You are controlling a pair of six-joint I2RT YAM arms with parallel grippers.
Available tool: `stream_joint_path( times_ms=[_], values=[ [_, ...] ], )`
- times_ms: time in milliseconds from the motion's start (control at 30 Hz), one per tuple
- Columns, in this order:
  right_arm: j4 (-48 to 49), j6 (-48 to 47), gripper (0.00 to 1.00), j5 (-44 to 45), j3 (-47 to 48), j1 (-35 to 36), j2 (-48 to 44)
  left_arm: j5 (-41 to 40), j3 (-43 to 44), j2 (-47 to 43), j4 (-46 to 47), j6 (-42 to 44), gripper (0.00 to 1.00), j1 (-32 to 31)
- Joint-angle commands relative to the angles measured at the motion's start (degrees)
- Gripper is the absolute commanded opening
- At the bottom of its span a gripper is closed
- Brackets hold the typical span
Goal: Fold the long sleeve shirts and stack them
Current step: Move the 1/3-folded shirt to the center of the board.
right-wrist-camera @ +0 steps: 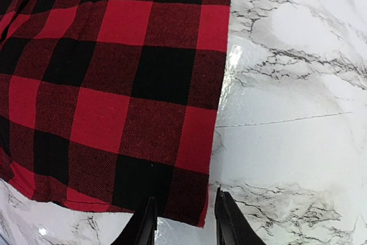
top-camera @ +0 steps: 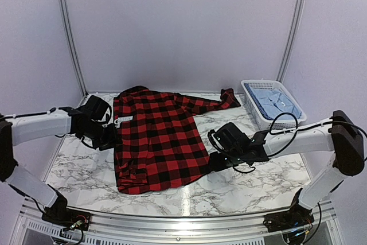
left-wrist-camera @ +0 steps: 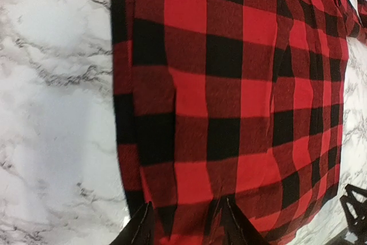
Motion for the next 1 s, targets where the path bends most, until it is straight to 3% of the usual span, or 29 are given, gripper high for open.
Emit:
stream_joint_path(
  times_ms=[0, 233, 500, 767, 900, 967],
  values=[
    [1.8, 0.3, 0.31, 0.2, -0.8, -0.5, -2.3, -2.3, -8.3, -11.4, -4.2, -4.8, 0.40, -3.3],
    [1.8, -0.7, 0.31, -0.3, -0.4, -0.5, -1.5, -0.5, -20.0, -19.8, -5.0, -12.9, 0.34, -13.2],
    [2.0, -1.3, 0.32, -0.4, 0.1, -0.5, -0.4, 2.3, -21.5, -18.7, -4.6, -12.8, 0.41, -19.2],
    [3.7, -0.9, 0.35, -1.2, -1.2, -0.5, 0.2, 5.9, -24.1, -18.9, -4.6, -14.2, 0.22, -21.4],
    [4.8, -0.9, 0.35, -2.0, -1.5, -0.5, 1.8, 6.4, -25.2, -17.2, -4.6, -15.2, 0.02, -22.5],
    [5.1, -0.7, 0.35, -2.2, -1.6, -0.5, 2.3, 6.5, -25.2, -17.0, -4.7, -15.5, 0.00, -23.1]
  ],
)
